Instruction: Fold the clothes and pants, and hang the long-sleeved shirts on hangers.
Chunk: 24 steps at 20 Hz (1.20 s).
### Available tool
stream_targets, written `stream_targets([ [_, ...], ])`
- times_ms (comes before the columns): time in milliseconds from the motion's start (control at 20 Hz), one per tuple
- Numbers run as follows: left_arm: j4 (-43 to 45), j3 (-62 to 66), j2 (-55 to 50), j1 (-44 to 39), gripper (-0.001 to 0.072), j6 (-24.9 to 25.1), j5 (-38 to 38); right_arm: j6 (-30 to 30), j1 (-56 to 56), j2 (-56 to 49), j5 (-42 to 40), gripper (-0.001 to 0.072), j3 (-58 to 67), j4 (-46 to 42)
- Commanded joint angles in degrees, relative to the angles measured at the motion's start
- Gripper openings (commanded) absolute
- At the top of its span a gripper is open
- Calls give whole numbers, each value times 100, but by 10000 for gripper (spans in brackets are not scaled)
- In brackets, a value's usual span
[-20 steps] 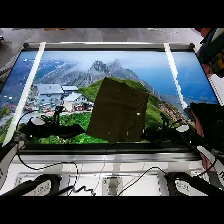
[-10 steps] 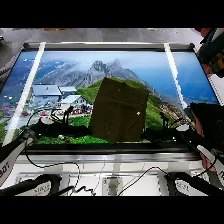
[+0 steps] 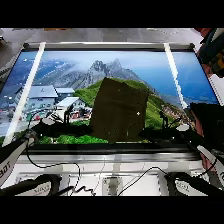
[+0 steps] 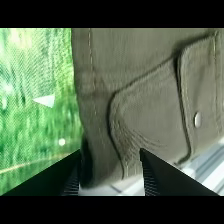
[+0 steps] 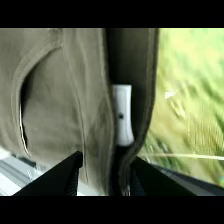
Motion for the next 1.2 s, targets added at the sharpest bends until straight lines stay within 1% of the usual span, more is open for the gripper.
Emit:
stream_targets([
  [0, -153, 7, -4, -260, 401, 7, 378, -20, 2, 2, -79, 219, 101, 192],
  [50, -153, 7, -4, -402, 384, 7, 479, -31, 2, 2, -42, 102, 188, 192],
  [100, -153, 15, -4, -516, 278, 7, 501, -59, 2, 2, 39, 47, 295, 190],
  [150, -151, 42, 4, -588, 146, 7, 446, -76, 2, 2, 190, 47, 433, 192],
  [200, -122, 101, 4, -597, 36, 20, 299, -103, 2, 2, 404, 46, 597, 179],
  [400, 149, 907, 195, -352, 31, 70, -831, -575, 2, 48, 1589, 45, 1453, 181],
  [500, 146, 1534, 623, -142, 31, 63, -1263, -654, 2, 289, 2022, 45, 1985, 192],
  [600, 122, 2210, 1314, 87, 31, 42, -1384, -640, 2, 745, 2173, 45, 2573, 216],
  [700, 61, 2813, 2155, 243, 32, 46, -1377, -640, 2, 1331, 2326, 45, 3108, 555],
  [850, 59, 3425, 3510, 293, 32, 46, -1196, -540, 2, 2345, 2420, 45, 3742, 1633],
  [1000, 111, 3539, 5005, 291, 32, 46, -466, -129, 2, 3418, 2212, 46, 4087, 2771],
  [1050, 122, 3539, 5431, 291, 32, 46, -201, 114, 2, 3770, 2017, 45, 4120, 2970],
  [1150, 131, 3536, 6146, 291, 32, 44, 352, 643, 2, 4354, 1488, 45, 4116, 2885],
])
